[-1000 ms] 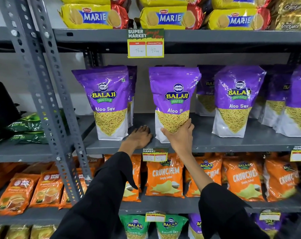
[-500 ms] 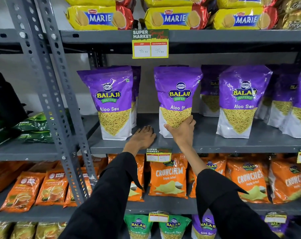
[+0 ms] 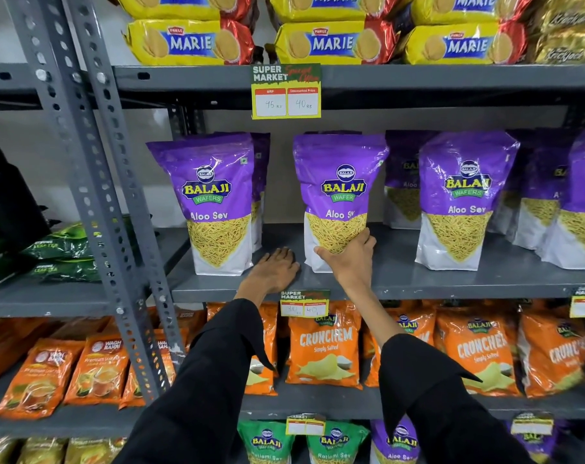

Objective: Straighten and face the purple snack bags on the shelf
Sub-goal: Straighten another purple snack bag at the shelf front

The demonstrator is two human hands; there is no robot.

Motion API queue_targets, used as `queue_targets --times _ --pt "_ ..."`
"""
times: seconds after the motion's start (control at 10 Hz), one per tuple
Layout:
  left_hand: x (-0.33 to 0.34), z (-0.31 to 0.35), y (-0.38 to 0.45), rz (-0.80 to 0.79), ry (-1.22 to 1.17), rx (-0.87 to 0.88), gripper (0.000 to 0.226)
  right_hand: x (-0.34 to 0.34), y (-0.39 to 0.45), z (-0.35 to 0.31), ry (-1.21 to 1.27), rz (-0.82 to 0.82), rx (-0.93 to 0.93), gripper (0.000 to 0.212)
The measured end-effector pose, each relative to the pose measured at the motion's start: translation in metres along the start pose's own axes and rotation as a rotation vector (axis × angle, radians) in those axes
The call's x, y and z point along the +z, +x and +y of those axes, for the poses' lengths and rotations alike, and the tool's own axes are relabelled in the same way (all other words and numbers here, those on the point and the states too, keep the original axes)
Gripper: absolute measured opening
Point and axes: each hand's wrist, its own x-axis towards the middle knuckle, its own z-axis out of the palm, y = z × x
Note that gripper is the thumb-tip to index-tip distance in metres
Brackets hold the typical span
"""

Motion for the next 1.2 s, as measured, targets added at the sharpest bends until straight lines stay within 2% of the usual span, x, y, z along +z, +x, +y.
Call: queue_targets --times 0.4,0.9,1.0,1.1,1.2 --pt "0.000 0.000 0.000 0.024 0.052 0.018 0.060 0.001 -0.002 0.002 0.016 0.004 -0.011 0.124" --pt "0.000 0.003 -0.001 0.035 0.037 0.007 0.060 0.002 0.000 0.008 -0.015 0.034 -0.027 0.123" --pt "-0.001 0.003 -0.003 0.045 0.012 -0.003 0.060 -0.001 -0.008 0.006 0.029 0.024 -0.010 0.132" --pt "0.000 0.003 -0.004 0.104 -0.085 -0.020 0.061 -0.018 -0.043 0.018 -0.050 0.085 -0.135 0.116" --pt "-0.001 0.004 -0.012 0.218 -0.176 -0.039 0.063 -0.034 -0.119 0.083 -0.091 0.146 -0.232 0.080"
